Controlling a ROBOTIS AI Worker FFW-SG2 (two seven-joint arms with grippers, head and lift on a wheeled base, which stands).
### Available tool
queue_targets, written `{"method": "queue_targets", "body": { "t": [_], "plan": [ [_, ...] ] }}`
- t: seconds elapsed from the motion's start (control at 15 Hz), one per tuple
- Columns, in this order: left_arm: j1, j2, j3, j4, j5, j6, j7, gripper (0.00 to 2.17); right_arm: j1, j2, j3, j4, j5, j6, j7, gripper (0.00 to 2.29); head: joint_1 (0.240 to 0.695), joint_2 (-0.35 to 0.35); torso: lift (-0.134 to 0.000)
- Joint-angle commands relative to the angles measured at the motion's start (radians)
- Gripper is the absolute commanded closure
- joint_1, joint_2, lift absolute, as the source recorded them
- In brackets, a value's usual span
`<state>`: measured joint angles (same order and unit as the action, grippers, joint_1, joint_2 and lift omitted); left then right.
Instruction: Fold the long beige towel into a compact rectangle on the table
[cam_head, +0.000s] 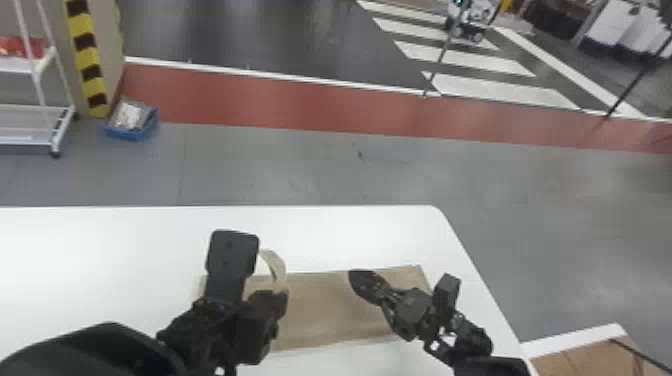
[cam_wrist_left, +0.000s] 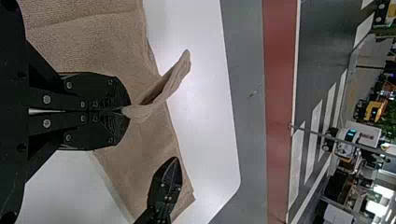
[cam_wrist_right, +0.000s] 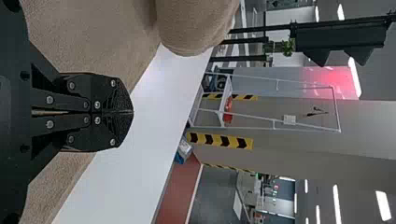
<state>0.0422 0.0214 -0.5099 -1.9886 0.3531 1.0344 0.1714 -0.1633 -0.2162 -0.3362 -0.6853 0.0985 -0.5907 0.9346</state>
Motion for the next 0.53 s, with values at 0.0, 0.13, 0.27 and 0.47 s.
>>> {"method": "queue_targets", "body": {
  "t": [0.0,0.13,0.27,0.47],
  "plan": [
    [-0.024,-0.024,-0.035,0.071,-0.029,-0.013,0.005,1.35,0.008,-0.008,-0.038,-0.003,-0.04,-0.011,0.003,1.86,0.695,-0.35,0.0],
    [-0.045,-0.024,-0.055,0.129,-0.033,-0.047,0.011,1.35,0.024,-0.032,-0.038,-0.007,-0.097,-0.017,0.007,1.86,0.695,-0.35,0.0],
    [-0.064,-0.024,-0.084,0.178,-0.04,-0.109,0.034,1.35,0.038,-0.057,-0.055,-0.005,-0.111,-0.048,0.007,1.86,0.695,-0.35,0.0],
    [-0.096,-0.024,-0.114,0.261,-0.046,-0.207,0.056,1.35,0.05,-0.075,-0.067,-0.005,-0.137,-0.063,0.012,1.86,0.695,-0.35,0.0]
  ]
}}
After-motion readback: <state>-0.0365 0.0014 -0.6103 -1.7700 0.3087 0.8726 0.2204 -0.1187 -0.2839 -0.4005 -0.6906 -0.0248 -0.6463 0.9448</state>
